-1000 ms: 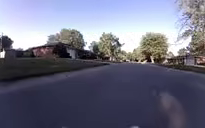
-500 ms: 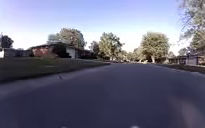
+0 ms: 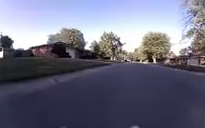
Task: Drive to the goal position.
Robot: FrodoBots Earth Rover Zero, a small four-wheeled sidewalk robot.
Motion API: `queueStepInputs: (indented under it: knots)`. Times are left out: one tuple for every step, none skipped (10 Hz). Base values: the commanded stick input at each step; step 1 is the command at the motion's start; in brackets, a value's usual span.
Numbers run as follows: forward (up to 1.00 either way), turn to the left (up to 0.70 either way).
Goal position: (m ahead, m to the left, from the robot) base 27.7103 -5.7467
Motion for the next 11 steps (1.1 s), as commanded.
queueStepInputs:
  knots:
    - [0.98, 0.0]
    - [0.98, 0.0]
    - [0.98, 0.0]
    - [0.98, 0.0]
    - [0.98, 0.0]
    - [0.98, 0.0]
    - [0.98, 0.0]
    - [0.98, 0.0]
    - [0.98, 0.0]
    - [0.98, 0.0]
    - [0.98, 0.0]
